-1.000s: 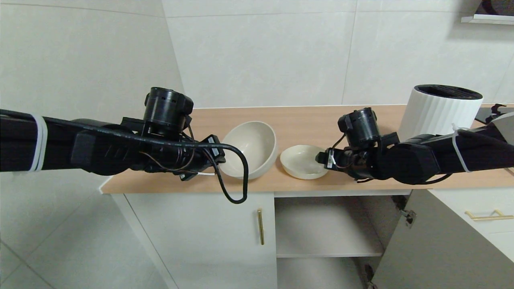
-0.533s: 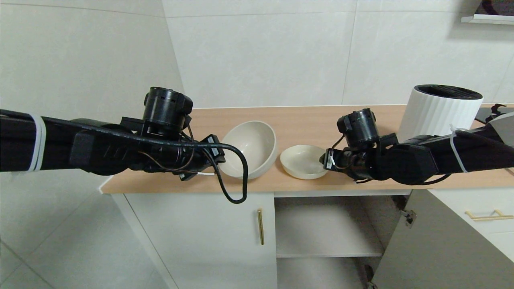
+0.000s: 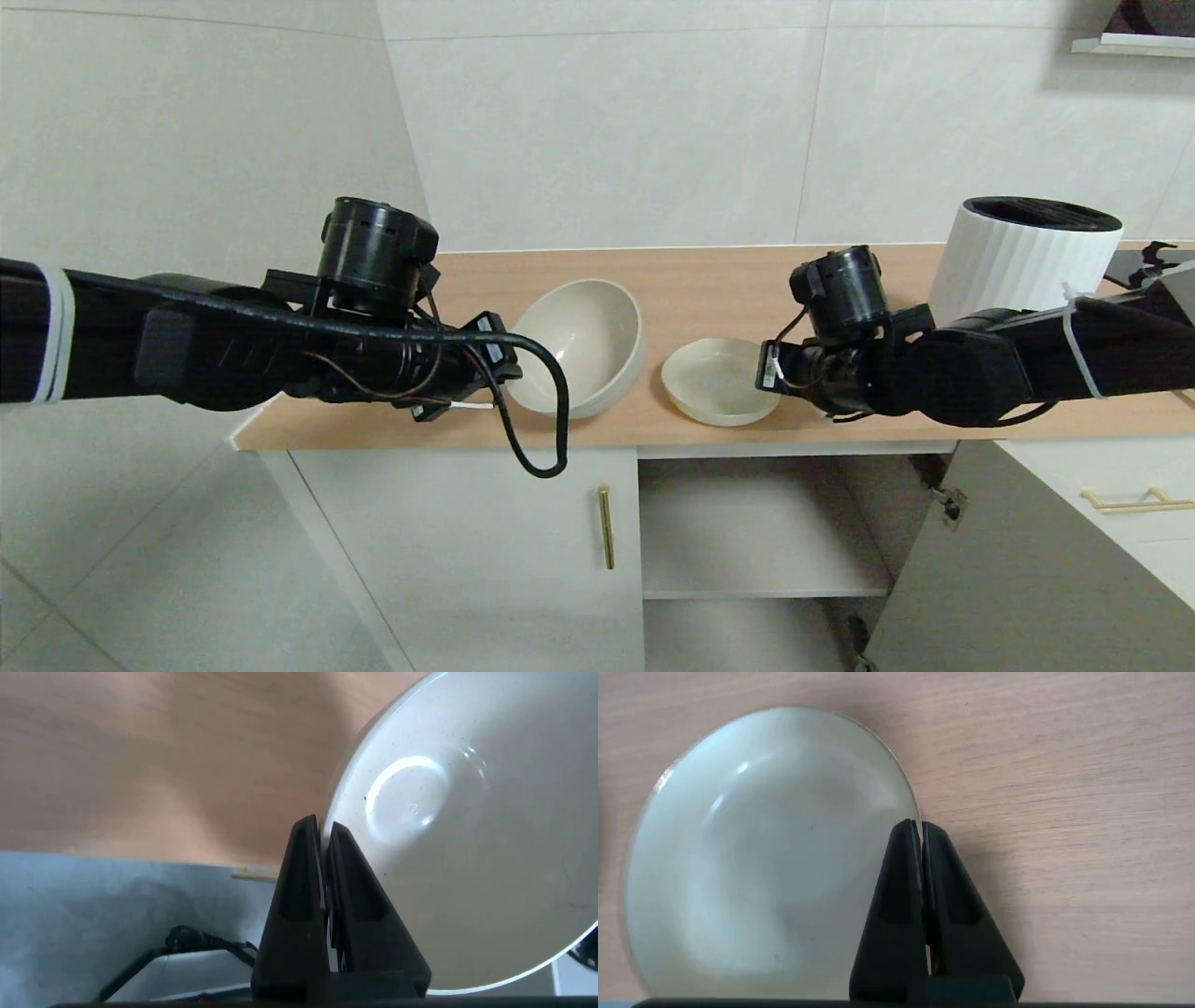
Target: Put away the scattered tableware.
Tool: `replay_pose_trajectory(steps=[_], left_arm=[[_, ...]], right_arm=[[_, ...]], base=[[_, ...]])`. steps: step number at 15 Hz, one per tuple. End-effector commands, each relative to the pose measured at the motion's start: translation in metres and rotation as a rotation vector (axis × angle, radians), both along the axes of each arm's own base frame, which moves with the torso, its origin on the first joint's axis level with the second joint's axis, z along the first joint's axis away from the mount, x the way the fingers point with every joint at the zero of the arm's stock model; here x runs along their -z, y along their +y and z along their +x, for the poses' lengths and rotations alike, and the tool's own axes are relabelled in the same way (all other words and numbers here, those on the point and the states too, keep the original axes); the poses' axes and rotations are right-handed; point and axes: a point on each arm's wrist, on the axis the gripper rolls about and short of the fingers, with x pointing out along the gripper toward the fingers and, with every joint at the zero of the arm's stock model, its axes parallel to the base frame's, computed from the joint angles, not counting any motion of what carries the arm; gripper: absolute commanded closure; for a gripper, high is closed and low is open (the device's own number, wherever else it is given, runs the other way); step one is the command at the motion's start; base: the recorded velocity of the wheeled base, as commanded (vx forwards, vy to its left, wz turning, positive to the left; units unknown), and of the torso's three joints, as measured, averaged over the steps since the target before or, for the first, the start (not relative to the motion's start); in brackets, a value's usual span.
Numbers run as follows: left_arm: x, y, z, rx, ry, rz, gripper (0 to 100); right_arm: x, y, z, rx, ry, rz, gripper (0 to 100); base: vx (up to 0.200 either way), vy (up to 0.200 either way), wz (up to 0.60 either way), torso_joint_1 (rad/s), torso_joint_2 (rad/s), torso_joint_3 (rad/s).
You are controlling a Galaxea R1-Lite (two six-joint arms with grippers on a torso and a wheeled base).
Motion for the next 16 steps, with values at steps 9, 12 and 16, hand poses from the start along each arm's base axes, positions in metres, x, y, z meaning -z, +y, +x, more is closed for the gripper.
replay_pose_trajectory(steps=[9,12,16], left_arm=[[-0.032,0.024,-0.079,0.224,-0.088,-0.042,100],[-0.029,0.024,-0.082,0.251,-0.098,-0.01,100],[-0.026,0.024,-0.083,0.266,-0.098,0.009,100]], right_arm=[[-0.065,-0.074,-0.099,-0.156,0.114,0.107,100],[-0.062,-0.08,-0.113,-0.178,0.138,0.109,100],[-0.056,-0.08,-0.114,-0.214,0.152,0.085,100]], base=[[0.0,0.0,0.0,0.0,0.0,0.0],[0.0,0.0,0.0,0.0,0.0,0.0],[-0.05,0.0,0.0,0.002,0.0,0.001]])
